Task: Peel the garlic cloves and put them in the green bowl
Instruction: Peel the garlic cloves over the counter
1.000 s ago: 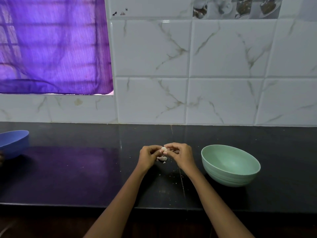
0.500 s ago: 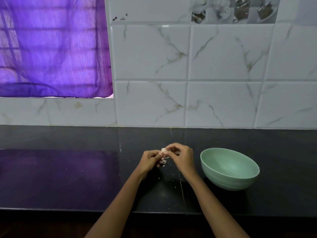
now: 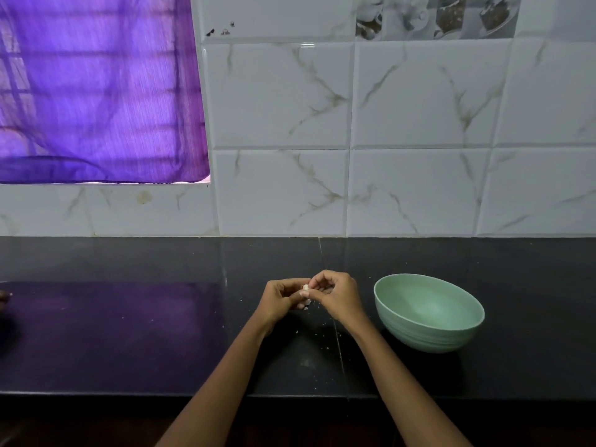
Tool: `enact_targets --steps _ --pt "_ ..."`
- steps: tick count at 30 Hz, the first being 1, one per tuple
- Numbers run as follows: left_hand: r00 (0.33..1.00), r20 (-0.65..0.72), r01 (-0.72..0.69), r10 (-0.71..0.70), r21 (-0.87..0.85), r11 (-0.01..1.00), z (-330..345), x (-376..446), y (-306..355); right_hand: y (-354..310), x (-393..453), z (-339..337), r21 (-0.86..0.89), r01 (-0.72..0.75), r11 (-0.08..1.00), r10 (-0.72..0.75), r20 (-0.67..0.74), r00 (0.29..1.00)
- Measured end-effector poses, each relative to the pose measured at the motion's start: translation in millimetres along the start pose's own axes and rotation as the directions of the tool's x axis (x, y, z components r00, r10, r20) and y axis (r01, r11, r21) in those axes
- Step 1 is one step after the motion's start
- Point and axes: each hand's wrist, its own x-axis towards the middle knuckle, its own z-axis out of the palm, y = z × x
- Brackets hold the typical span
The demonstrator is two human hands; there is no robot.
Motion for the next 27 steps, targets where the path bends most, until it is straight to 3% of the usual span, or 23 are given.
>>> enact_targets --steps 10,14,20,27 --pt "0.978 -0.130 -0.127 0.164 0.254 0.959 7 -1 -1 -5 0 -1 0.002 -0.046 0.999 0.046 0.023 0.999" --pt "0.944 -0.268 -0.100 0.195 0.331 0.938 4 3 -5 -3 -1 1 -0.063 -0.055 0.997 0.051 -0.052 0.997" --pt "0.971 -0.240 0.026 0.012 0.157 0.987 3 4 -11 3 -1 -2 -0.207 -0.121 0.971 0.119 -0.024 0.993" --pt "0.984 -0.174 0.053 -0.049 0.018 0.998 5 5 -5 7 2 -1 -0.108 -0.160 0.981 0.155 -0.050 0.987"
